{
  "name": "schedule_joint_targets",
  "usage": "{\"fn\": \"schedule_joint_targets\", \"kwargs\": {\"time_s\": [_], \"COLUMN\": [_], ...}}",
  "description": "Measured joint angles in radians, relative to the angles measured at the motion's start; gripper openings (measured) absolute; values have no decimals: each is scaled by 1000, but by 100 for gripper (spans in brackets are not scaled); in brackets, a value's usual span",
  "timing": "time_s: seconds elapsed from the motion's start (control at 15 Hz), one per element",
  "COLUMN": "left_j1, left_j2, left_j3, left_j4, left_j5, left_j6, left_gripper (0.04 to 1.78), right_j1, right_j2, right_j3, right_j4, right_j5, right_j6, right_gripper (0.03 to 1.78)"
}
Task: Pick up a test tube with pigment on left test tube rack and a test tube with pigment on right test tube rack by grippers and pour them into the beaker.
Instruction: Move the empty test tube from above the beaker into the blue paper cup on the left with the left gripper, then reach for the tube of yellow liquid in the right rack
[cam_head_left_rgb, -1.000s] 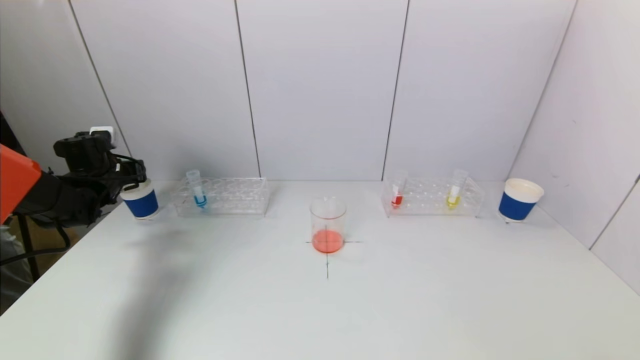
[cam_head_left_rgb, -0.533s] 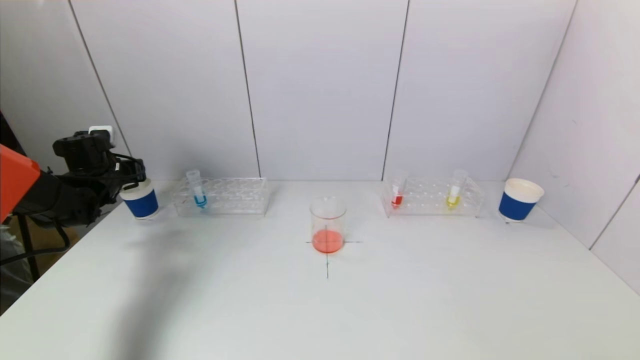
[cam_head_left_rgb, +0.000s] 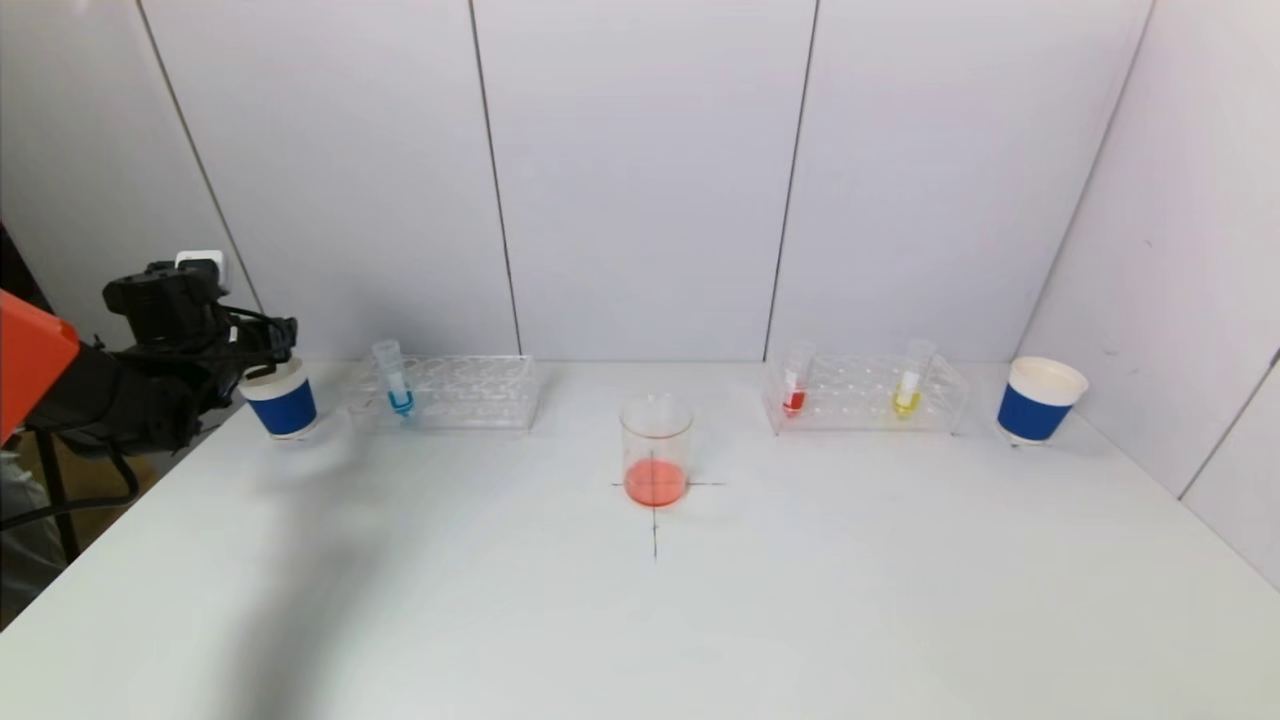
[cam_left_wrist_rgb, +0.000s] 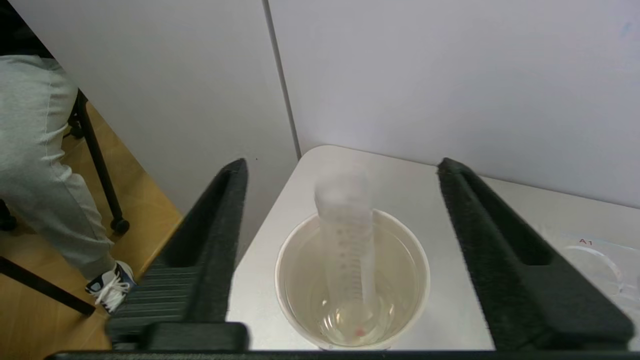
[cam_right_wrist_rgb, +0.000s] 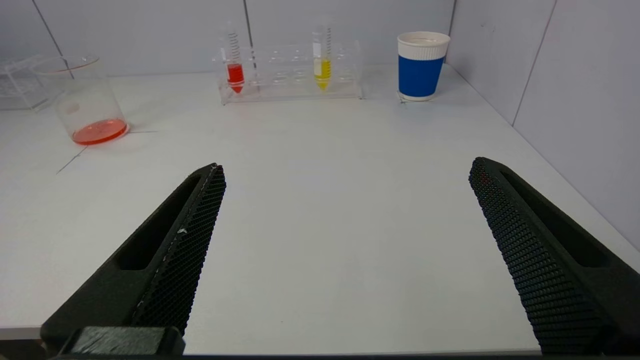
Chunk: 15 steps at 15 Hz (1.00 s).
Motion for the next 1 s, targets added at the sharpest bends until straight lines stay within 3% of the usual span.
{"fn": "schedule_joint_targets", "kwargs": {"time_s": [0.27,0.6,1.0], "left_j1": [-9,-91,-207], "left_j2": [-26,-189,-564], "left_j3": [26,194,485], "left_j4": [0,-36,-42], "left_j5": [-4,-11,-29], "left_j6": [-2,-4,13], "left_gripper": [175,176,176], "right_j1": [0,0,0], "right_j2": [0,0,0], "right_j3": [0,0,0], "right_j4": [0,0,0], "right_j5": [0,1,1], "right_j6": [0,0,0], "right_gripper": [177,177,177]}}
